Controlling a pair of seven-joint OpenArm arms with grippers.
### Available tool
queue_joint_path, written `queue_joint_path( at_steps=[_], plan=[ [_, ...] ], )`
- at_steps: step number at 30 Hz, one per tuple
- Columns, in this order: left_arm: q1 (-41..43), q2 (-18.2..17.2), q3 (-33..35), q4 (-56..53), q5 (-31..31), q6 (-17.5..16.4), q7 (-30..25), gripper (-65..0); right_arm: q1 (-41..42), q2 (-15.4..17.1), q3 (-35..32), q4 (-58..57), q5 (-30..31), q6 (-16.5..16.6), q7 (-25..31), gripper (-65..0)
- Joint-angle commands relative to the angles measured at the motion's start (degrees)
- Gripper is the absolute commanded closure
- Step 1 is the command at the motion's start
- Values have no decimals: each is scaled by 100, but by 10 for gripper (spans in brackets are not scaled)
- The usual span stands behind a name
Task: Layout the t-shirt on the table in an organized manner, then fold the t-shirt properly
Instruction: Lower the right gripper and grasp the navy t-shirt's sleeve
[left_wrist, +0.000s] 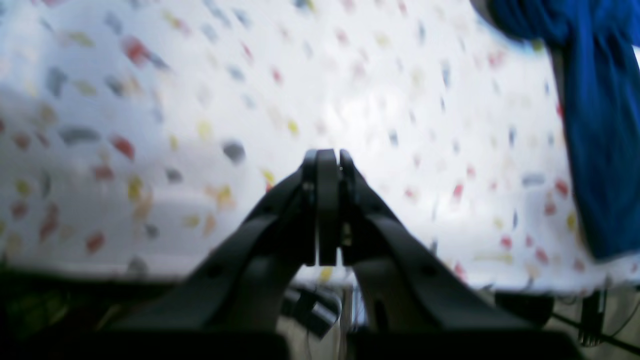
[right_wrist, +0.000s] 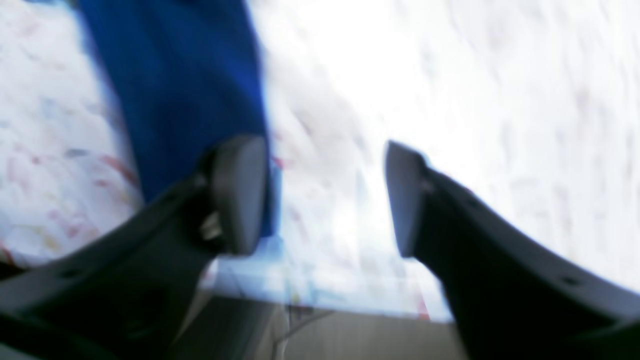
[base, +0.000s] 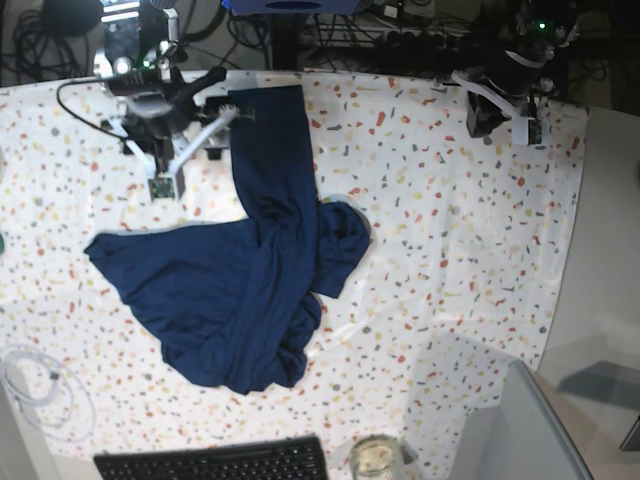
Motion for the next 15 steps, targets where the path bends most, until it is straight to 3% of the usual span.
queue_joint_path(
  at_steps=[1,3,6,9,10,15],
  plan=[
    [2,34,-42,60,-40,-88,-143,0,131,40,-96,-29,3,12,8,-464],
    [-7,157,-236,25,-66,-88,-134,0,465,225,-360,-328,12,12,-1,-506],
    [2,623,-701,16,-40,-88,-108,0,975,541,-791,-1075,12,12,25,-512],
    [125,939,-1264,25,-31,-97,-90,-201,1361,612,-975,-1858,12,12,192,-512],
    [143,966,-1387,33,-40,-97,-90,-222,1440,612,-993,-2042,12,12,333,-512],
    [134,922,-1625,51,-31,-97,-90,-120,1731,383,-1002,-2763,12,12,641,-509]
  ],
)
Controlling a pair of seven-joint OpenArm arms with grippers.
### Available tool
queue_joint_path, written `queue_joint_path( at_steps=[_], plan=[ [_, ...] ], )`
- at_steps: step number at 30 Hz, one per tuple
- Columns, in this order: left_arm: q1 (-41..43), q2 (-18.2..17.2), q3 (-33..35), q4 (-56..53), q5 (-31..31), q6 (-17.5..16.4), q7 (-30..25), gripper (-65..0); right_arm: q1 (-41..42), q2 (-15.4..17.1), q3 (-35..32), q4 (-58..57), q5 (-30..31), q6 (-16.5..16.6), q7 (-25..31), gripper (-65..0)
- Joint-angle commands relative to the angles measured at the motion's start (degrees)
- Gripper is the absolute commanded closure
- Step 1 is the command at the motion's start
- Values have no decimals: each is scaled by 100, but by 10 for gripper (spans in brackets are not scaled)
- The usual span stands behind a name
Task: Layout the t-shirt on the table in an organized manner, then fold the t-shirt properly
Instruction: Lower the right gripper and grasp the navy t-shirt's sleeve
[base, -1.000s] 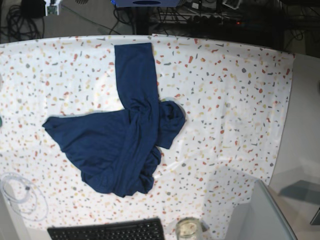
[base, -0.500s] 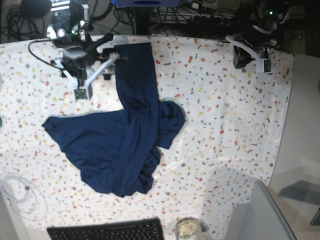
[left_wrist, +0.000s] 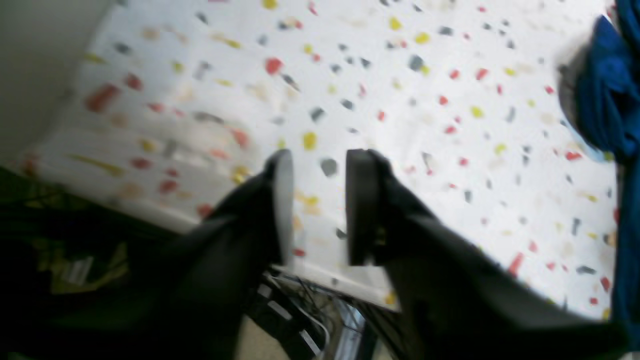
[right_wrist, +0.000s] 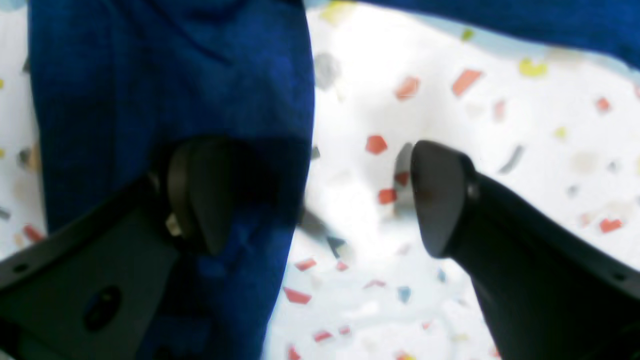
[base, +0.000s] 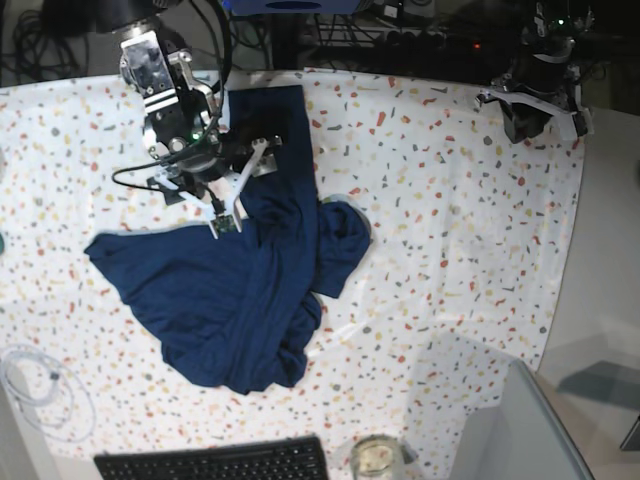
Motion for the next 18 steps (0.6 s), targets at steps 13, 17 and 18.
queue_joint_path(
  at_steps=[13,17,18],
  plan=[
    [-490,-416,-47,70,-16,-23,-82,0,-647,-201,661,1421,16,19,68,-9],
    [-753,-451,147,-228,-16,-23,-82,0,-1131,-61,1109,2502,16,19,77,0],
    [-832,-477,226,-352,-16,-23,-82,0,-1218,-43,1197,2731,16,19,77,0]
  ],
)
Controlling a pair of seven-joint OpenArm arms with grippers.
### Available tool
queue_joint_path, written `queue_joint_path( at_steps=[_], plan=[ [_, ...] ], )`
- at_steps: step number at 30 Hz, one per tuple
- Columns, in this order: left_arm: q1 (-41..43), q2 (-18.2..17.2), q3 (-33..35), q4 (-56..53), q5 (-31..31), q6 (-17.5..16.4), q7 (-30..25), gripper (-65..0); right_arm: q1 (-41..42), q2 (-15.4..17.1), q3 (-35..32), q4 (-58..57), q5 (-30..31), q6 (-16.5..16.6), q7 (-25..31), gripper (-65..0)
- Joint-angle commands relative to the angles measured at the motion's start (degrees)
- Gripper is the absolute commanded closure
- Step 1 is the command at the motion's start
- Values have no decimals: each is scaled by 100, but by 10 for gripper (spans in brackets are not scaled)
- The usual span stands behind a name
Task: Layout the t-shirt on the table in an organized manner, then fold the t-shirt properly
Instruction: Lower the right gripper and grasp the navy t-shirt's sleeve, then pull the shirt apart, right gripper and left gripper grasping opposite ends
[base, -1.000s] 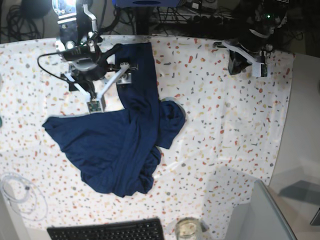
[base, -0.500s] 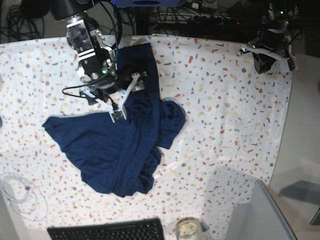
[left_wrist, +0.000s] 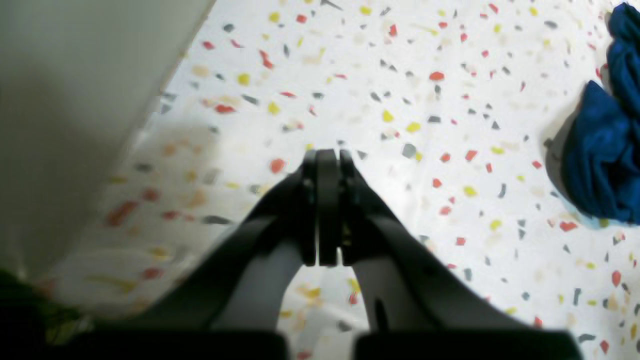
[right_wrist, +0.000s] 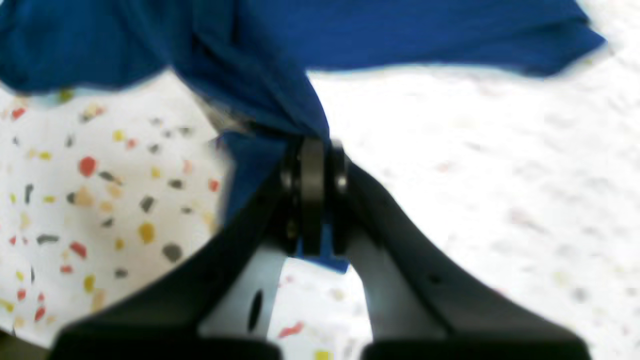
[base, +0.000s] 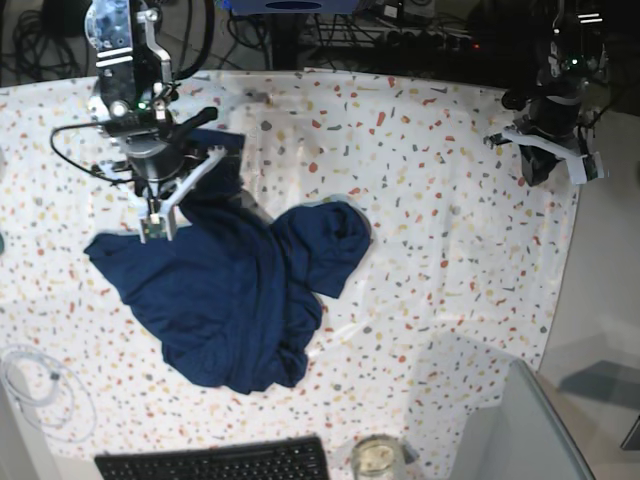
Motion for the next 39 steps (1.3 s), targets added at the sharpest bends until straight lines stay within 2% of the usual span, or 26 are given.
queue_joint_path(
  at_steps=[1,4,8,13,17,21,25,26,29,33,35,39],
  plan=[
    [-55,-91,85,-40,-16,-16,-90,0,-58,-2,105,339,47,30,120,0],
    [-257,-223,665,-339,-16,-16,-90,0,-261,-10,659,858,47,30,120,0],
    [-565,-275,1421,-602,46,-16,-99,0,-225,-10,1582,946,47,30,129,0],
    [-1136,-205,2511,-752,1092,1,-99,0,-14,-10,2760,937,47,30,182,0],
    [-1664,120,3161,-910,1663,10,-99,0,3,-19,3490,928,47,30,463,0],
    [-2226,569,3249,-1341,1734,10,-99,0,21,-37,4175,928,47,30,648,0],
    [-2833,824,3258,-2062,1743,10,-99,0,47,-10,4527,928,47,38,648,0],
    [-2973,850,3258,-2273,1743,10,-99,0,47,-10,4545,928,47,126,648,0],
    [-3360,868,3223,-2976,1743,19,-125,0,56,-98,4545,928,47,698,604,0],
    [-3677,806,3197,-3767,1743,19,-134,0,205,-406,4536,919,38,1252,604,0],
    [-3730,648,3188,-4057,1743,19,-134,0,223,-450,4527,919,38,1498,604,0],
    [-3730,287,3170,-4260,1734,19,-152,0,293,-415,4483,910,21,1577,595,0]
  ],
)
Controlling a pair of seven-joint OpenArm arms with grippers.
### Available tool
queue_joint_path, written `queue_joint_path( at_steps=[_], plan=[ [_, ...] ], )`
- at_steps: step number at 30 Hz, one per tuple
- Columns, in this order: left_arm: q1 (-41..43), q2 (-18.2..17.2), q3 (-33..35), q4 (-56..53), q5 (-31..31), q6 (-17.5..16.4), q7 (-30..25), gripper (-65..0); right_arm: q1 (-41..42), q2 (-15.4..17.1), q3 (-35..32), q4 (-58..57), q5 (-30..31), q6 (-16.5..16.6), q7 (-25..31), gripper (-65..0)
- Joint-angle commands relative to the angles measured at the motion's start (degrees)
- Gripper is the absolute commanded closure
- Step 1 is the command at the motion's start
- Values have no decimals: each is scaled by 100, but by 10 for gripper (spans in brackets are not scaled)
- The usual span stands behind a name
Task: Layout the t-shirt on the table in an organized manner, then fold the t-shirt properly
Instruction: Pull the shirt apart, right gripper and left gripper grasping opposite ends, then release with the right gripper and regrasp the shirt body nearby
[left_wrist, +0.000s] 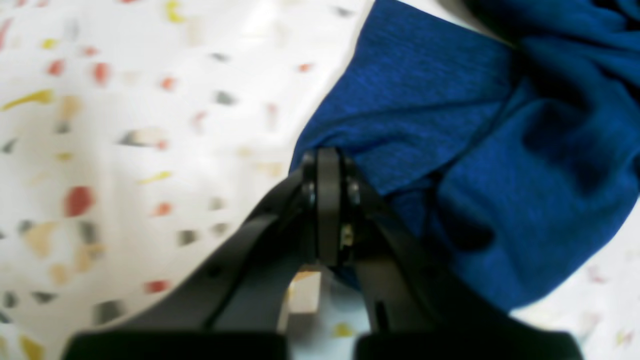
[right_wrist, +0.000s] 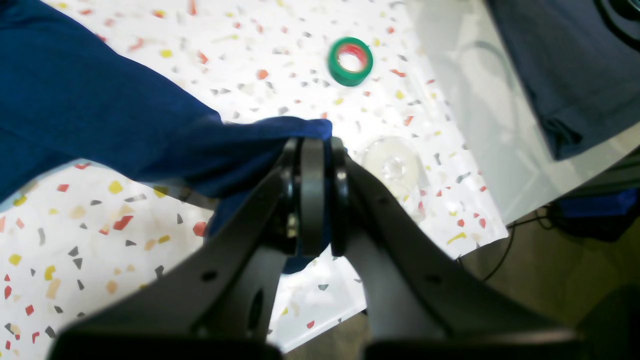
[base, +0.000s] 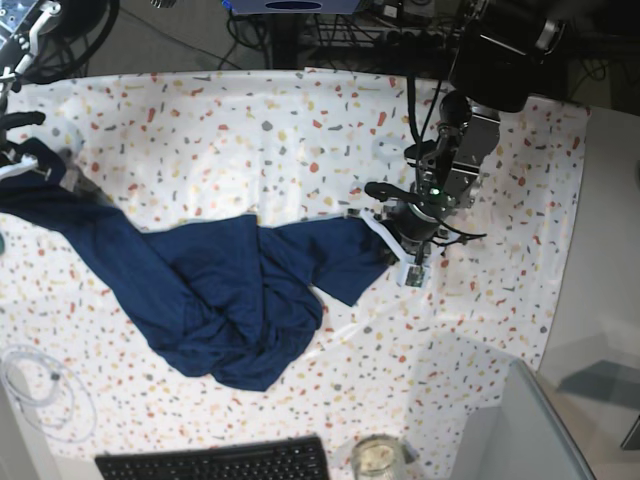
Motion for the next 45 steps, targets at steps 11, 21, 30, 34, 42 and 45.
queue_joint_path(
  at_steps=[11,21,30,34,42,45],
  plan=[
    [133,-1009,-1733,236,81,198,493,0,84,62,-593,91,25,3,138,0],
    [555,151,-1416,2223,99,207,669,0,93,53,-1200,91,25,3,-240,0],
    [-271,934,166,552,99,224,801,0,-31,62,-2052,20,25,-6,-248,0],
    [-394,600,166,130,90,224,801,0,110,62,-1692,-278,16,-287,-248,0],
    [-8,-297,149,368,46,224,801,0,1060,510,-1217,-1931,-63,-603,-1092,-77],
    [309,-473,-142,904,46,224,801,0,1183,554,-1411,-1914,-124,-559,-1488,-233]
  ],
)
